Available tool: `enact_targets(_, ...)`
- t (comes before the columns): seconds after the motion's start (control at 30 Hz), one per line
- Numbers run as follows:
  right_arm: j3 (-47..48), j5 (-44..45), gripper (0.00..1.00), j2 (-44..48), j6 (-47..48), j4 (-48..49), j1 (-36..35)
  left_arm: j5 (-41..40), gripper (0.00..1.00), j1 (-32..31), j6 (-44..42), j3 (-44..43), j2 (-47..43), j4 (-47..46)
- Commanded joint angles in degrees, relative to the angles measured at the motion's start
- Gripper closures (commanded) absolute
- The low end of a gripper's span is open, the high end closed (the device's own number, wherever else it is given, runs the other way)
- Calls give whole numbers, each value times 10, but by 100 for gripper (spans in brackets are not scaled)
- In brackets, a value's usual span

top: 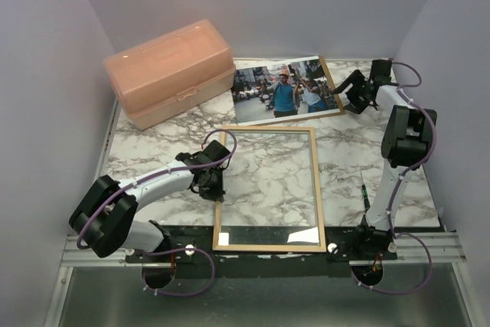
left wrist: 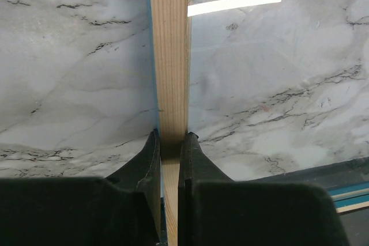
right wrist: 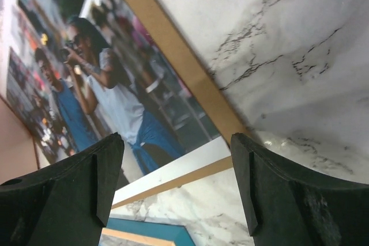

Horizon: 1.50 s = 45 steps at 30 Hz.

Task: Put the photo into the frame
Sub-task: Adjust the photo frame item at the center of the board.

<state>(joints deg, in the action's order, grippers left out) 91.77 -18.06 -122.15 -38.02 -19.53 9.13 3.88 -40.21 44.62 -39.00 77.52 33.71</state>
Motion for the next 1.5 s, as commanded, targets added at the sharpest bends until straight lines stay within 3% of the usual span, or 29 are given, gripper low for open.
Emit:
enact_targets(0.0, 22, 1, 19, -41, 12, -21, 5, 9, 100, -10, -3, 16, 37, -37)
enact_targets(0.2, 23, -31, 20, -75, 17, -19, 5, 9, 100, -14, -2, 18, 47, -43)
enact_targets(0.43, -24, -165, 22, -85, -29, 63, -2, 10, 100, -16, 0, 16, 57, -48)
enact_targets(0.63, -13, -130, 21, -75, -18, 36, -17, 10, 100, -20, -1, 11, 66, -47)
enact_targets(1.0, -38, 2, 13, 38, 30, -5, -18, 7, 100, -23, -2, 6, 71, -43)
enact_targets(1.17, -26, -16, 15, 49, 36, -2, -23, 6, 100, -25, -1, 4, 75, -42)
enact_targets(1.47, -7, -57, 20, -24, 29, 2, -29, 2, 100, -28, -1, 5, 82, -39)
